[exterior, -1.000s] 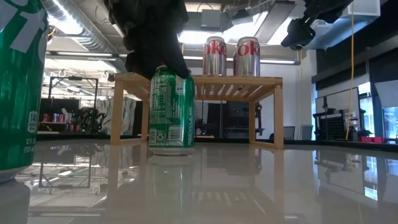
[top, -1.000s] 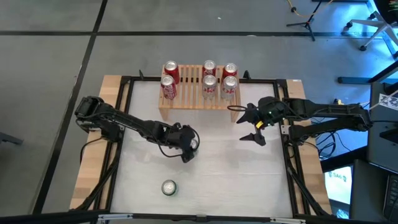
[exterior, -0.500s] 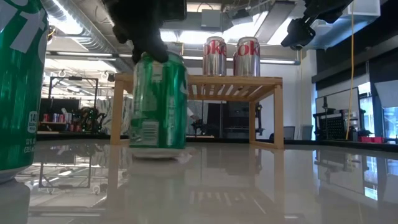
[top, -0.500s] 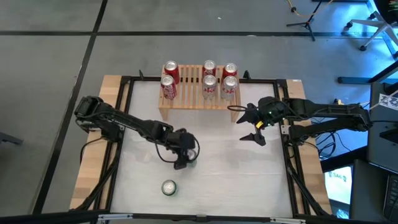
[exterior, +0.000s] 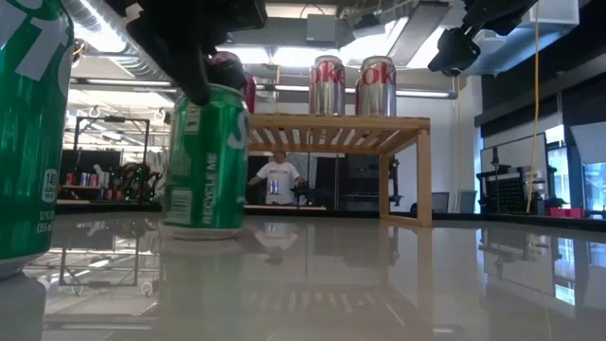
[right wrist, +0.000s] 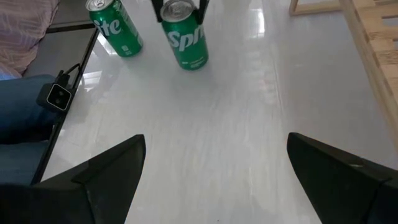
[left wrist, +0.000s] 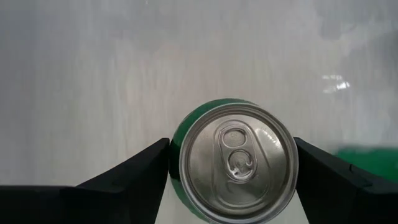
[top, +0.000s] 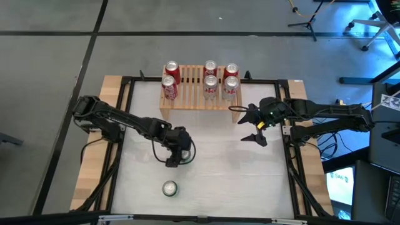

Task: Place canned beverage on shelf
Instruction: Put the top green soda can on the shelf

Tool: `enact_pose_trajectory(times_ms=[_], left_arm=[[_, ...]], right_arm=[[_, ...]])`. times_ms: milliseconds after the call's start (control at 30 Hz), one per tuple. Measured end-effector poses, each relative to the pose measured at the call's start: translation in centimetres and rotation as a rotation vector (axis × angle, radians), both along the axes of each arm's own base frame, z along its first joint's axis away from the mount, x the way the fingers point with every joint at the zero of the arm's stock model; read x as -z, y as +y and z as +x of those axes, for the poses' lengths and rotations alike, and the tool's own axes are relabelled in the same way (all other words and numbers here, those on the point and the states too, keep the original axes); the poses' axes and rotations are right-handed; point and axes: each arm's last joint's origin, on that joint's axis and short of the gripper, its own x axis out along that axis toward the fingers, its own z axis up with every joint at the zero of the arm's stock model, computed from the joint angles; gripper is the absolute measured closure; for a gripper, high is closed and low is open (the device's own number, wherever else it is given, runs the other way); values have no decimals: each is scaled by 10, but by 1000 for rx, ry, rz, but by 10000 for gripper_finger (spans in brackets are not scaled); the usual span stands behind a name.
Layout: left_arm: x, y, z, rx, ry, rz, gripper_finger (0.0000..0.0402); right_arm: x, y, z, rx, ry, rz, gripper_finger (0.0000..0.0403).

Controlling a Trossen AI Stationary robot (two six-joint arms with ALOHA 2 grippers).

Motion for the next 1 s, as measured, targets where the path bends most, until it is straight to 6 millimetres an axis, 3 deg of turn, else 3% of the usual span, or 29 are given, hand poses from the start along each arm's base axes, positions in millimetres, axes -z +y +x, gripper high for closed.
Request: enact_pose_trajectory(times_ms=[300,1000], left_arm=[[1,4,-2,138,16,18,121],[1,3,1,134,-15,23,107]], right_arm=[[0,0,0,0,0,0,17],[0,0,0,0,0,0,17]])
